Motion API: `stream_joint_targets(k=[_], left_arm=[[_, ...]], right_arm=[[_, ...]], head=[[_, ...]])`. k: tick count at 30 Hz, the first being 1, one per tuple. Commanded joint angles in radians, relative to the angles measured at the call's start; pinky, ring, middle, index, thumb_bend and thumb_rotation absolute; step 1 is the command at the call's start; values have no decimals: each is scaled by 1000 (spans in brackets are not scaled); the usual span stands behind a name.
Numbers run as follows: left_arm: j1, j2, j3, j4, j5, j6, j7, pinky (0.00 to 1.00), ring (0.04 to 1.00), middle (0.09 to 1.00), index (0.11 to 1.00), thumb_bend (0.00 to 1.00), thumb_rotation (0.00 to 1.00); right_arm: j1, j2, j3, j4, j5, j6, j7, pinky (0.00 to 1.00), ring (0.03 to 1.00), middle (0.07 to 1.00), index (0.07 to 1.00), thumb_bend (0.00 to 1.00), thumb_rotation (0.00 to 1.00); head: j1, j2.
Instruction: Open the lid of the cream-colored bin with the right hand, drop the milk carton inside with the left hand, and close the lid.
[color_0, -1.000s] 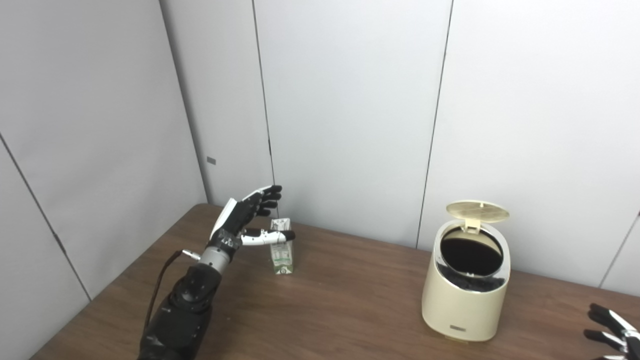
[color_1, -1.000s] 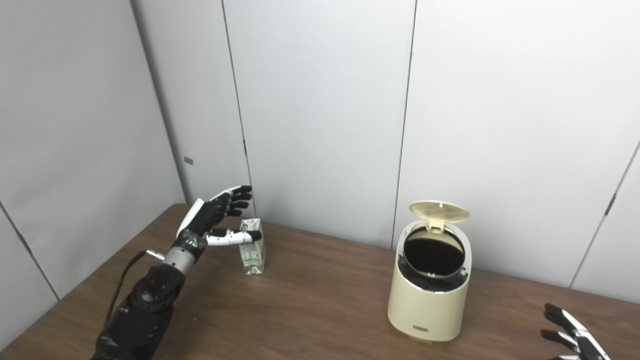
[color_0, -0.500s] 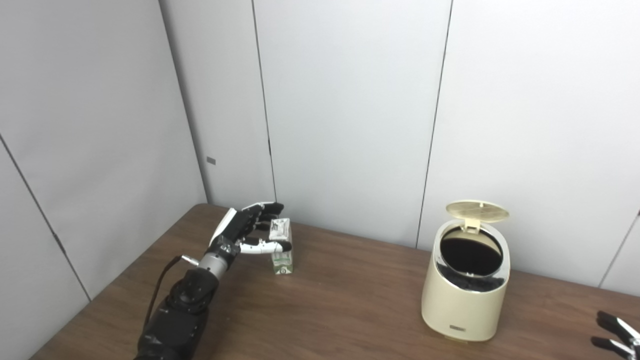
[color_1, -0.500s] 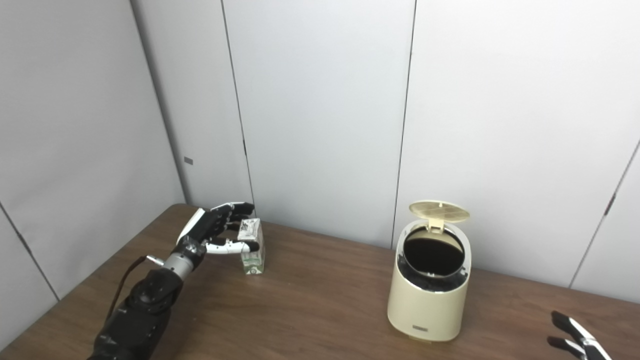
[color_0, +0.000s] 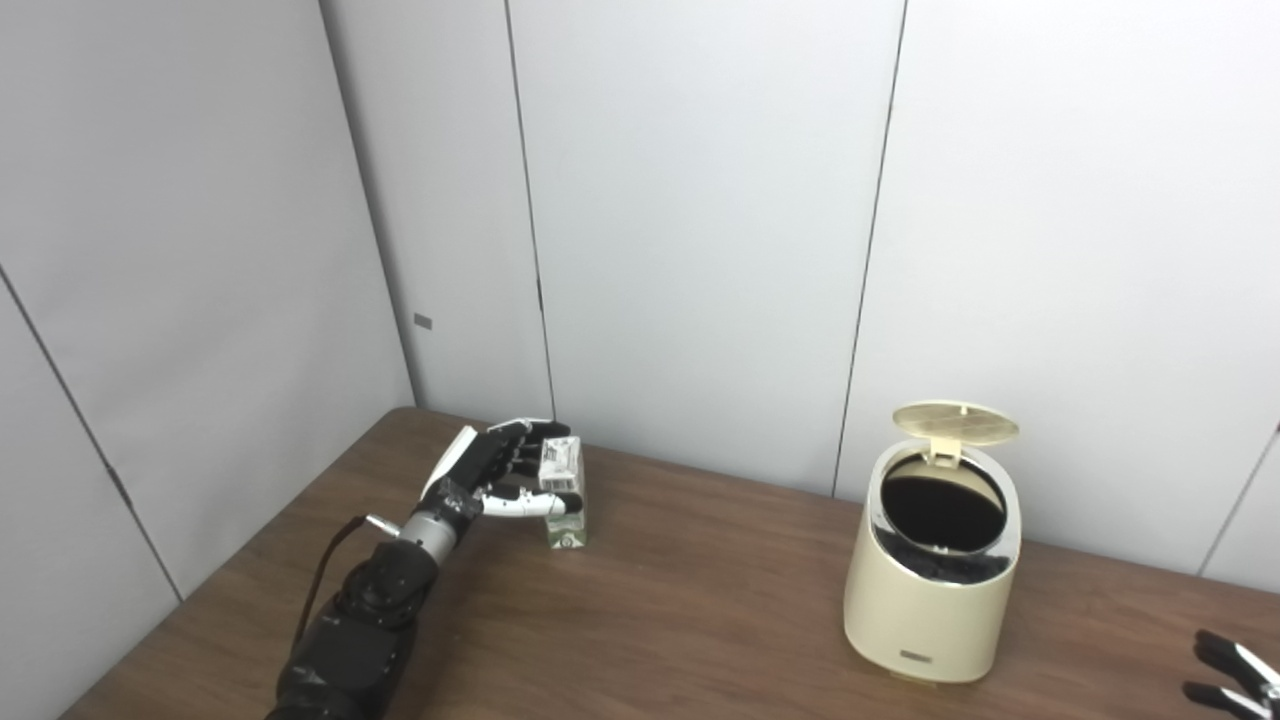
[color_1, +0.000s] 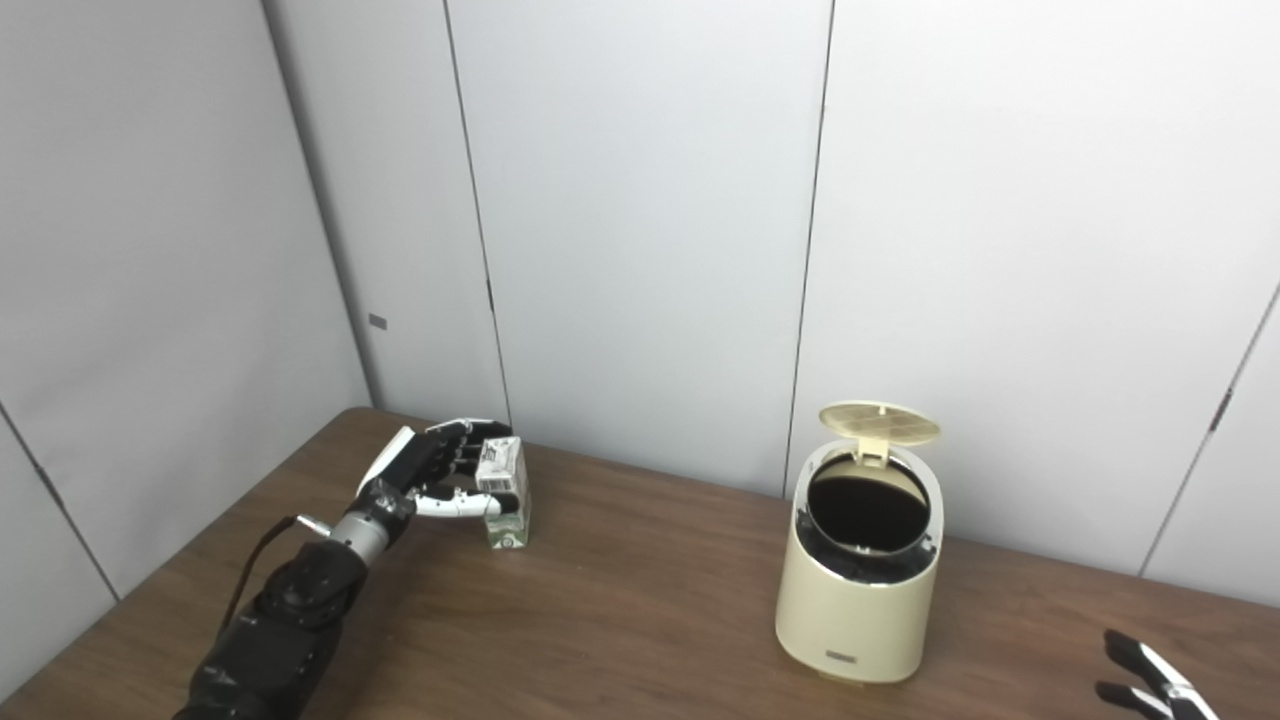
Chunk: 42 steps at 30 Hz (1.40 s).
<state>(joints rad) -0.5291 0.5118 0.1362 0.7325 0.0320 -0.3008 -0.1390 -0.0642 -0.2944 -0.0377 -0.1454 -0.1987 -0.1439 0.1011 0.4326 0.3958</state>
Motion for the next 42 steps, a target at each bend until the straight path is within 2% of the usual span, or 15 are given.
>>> stream_joint_targets(k=[1, 7, 16, 17, 20, 21, 22, 25, 30, 35, 42], left_arm=[[-54, 35, 5, -4, -4, -33, 13, 723, 761, 776, 772, 804, 66], [-58, 28, -10, 44, 12, -65, 31, 693, 746, 767, 769, 817, 46], [-57, 12, -19, 43, 31, -39, 68, 686, 726, 751, 756, 767, 35], [-58, 6, -15, 46, 32, -43, 84, 670, 709, 731, 741, 765, 24], [-60, -17, 6, 58, 25, -57, 141, 523, 577, 615, 638, 754, 2], [-61, -25, 16, 62, 16, -64, 151, 471, 528, 531, 560, 617, 0], [-62, -32, 23, 67, 11, -70, 163, 440, 497, 500, 532, 571, 0], [-68, -44, 26, 87, 30, -96, 206, 399, 456, 474, 501, 528, 0], [-85, -51, 10, 133, 58, -137, 251, 409, 474, 484, 492, 524, 0], [-96, -56, -7, 159, 81, -151, 289, 416, 477, 486, 490, 523, 0], [-91, -67, -14, 126, 84, -149, 303, 453, 525, 517, 474, 520, 0]], right_arm=[[-16, -17, -14, -43, 7, -4, -4, 628, 804, 891, 877, 789, 480], [-7, -16, -15, -59, 2, 6, -7, 635, 806, 892, 875, 791, 492], [5, -21, -21, -64, 2, 4, -6, 642, 804, 890, 875, 797, 502], [6, -20, -21, -65, 2, 6, -6, 644, 805, 890, 875, 799, 505], [8, -18, -19, -65, -1, 4, -6, 650, 809, 890, 878, 794, 522], [8, -18, -19, -63, -1, 1, -6, 650, 809, 891, 880, 784, 523], [9, -17, -18, -62, -1, 0, -6, 651, 811, 891, 881, 777, 520], [10, -18, -17, -62, 1, -1, -3, 650, 810, 892, 881, 769, 523], [10, -17, -15, -59, -1, 0, -3, 645, 806, 888, 884, 763, 546], [11, -15, -17, -67, -5, 15, -4, 641, 803, 883, 883, 755, 547], [8, -4, -17, -66, -15, 17, -14, 637, 801, 879, 877, 759, 553]], head=[[-2, 1], [-14, 6], [-8, 11], [-9, 12], [-9, 14], [-9, 14], [-9, 14], [-5, 16], [-9, 17], [-12, 16], [-25, 14]])
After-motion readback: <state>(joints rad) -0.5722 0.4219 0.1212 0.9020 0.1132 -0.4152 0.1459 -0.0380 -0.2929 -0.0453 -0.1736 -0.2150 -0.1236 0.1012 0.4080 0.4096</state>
